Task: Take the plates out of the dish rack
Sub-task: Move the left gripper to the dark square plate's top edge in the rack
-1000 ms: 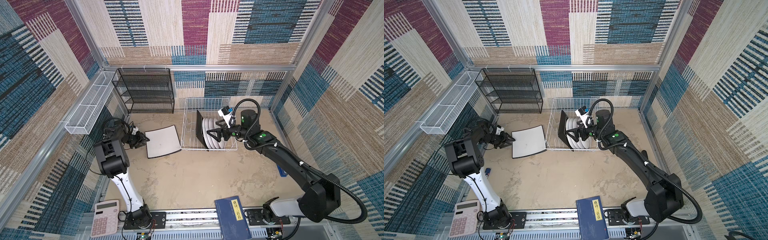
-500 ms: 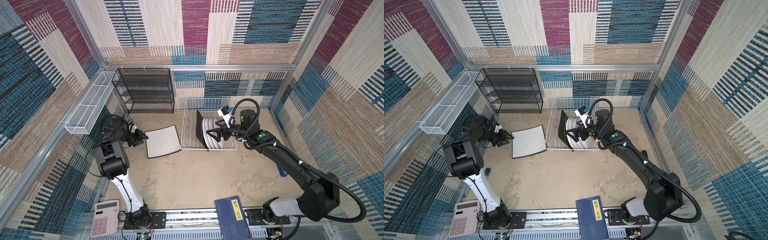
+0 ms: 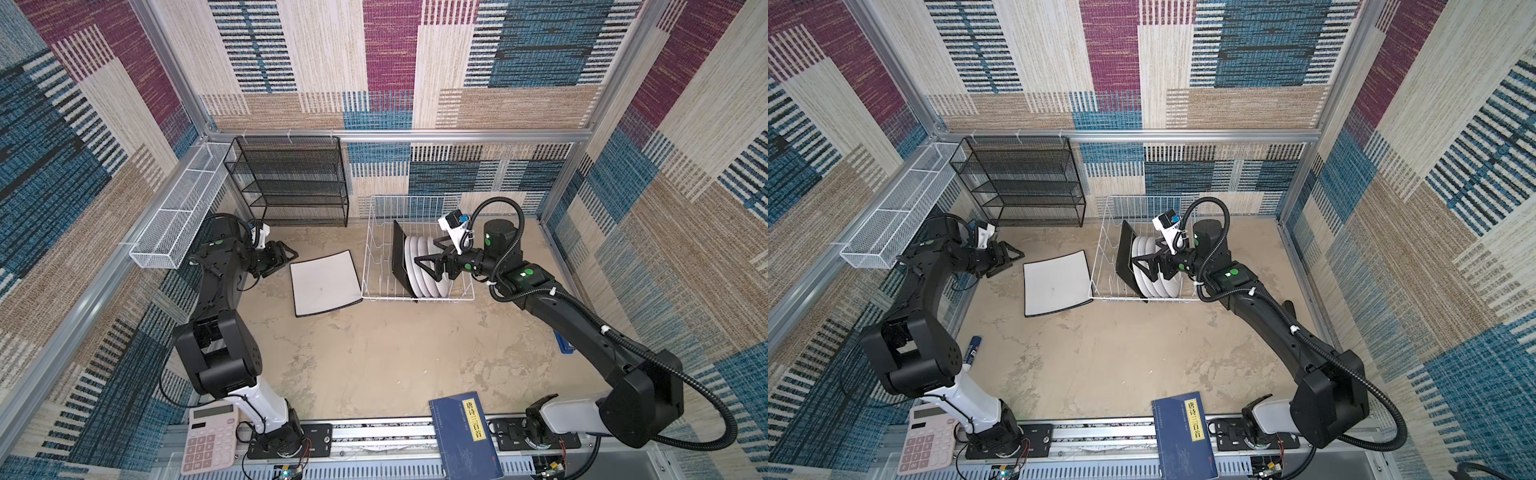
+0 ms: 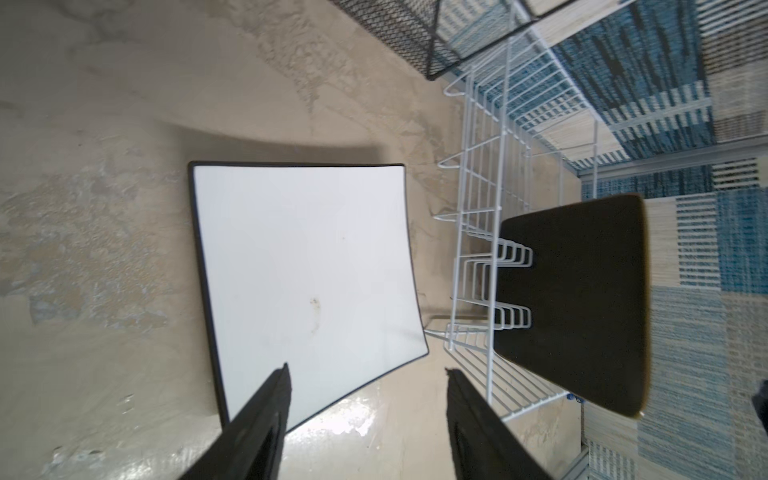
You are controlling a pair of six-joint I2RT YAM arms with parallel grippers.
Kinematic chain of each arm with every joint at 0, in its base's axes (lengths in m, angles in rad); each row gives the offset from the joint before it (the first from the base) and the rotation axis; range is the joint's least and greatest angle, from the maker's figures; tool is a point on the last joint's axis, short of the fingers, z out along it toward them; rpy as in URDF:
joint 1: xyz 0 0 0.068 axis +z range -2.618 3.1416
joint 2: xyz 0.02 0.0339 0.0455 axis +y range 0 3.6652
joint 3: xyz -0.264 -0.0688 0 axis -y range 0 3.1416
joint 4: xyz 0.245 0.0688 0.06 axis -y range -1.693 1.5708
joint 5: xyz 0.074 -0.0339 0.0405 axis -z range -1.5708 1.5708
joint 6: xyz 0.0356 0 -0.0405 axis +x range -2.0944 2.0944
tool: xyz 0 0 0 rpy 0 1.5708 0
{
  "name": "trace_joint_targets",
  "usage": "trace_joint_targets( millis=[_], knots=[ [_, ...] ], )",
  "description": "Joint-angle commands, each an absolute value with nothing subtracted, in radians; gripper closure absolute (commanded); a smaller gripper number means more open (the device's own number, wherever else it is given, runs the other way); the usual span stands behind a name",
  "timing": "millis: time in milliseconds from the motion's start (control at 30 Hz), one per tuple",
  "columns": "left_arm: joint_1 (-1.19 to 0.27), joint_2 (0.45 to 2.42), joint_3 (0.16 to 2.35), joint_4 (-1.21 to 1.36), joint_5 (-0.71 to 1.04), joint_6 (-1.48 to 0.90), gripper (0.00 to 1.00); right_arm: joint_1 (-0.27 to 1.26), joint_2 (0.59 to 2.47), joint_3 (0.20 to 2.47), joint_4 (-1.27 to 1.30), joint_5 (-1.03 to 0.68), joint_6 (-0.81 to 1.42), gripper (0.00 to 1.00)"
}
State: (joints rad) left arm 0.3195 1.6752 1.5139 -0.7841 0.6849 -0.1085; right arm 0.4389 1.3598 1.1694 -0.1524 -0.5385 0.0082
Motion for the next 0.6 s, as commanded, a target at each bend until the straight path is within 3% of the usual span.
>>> trace_joint_targets(
  millis=[0,333,567],
  knots=[
    [0.289,1.58,1.499,-0.723,0.73,-0.139,0.33,0.44,1.338,1.157,-0.097,-0.489,0.028,0.01],
    [0.029,1.357,1.478,-0.693,0.571,-0.211,0.27,0.44,1.276,1.104,-0.052,-0.406,0.051,0.01],
    [-0.188,1.326,1.414,-0.591,0.406,-0.293,0.26,0.44,1.239,1.066,-0.029,-0.352,0.072,0.01]
  ],
)
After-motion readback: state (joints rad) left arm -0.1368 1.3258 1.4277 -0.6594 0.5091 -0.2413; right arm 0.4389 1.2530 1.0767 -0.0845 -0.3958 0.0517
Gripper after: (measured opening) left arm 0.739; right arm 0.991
